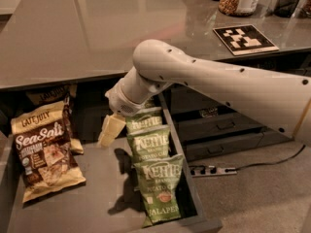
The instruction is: Pick brown chip bag from top drawer and place on counter
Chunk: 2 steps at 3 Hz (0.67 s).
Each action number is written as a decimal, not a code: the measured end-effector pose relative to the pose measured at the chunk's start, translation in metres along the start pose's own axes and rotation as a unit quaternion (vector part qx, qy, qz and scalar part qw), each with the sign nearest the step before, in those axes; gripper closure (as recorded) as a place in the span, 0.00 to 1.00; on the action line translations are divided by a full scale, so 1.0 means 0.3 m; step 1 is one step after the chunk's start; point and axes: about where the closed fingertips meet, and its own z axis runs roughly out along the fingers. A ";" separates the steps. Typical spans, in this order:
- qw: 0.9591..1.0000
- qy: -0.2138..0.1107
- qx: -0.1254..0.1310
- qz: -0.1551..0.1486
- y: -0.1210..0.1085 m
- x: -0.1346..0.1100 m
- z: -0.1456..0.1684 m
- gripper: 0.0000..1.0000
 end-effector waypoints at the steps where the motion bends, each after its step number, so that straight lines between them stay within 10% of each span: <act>1: 1.000 -0.030 -0.010 0.002 -0.044 -0.032 0.101 0.00; 2: 0.999 -0.046 -0.016 0.002 -0.067 -0.050 0.158 0.00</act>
Offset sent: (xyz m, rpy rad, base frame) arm 0.0302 0.0578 -0.0352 0.1316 0.0390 0.0211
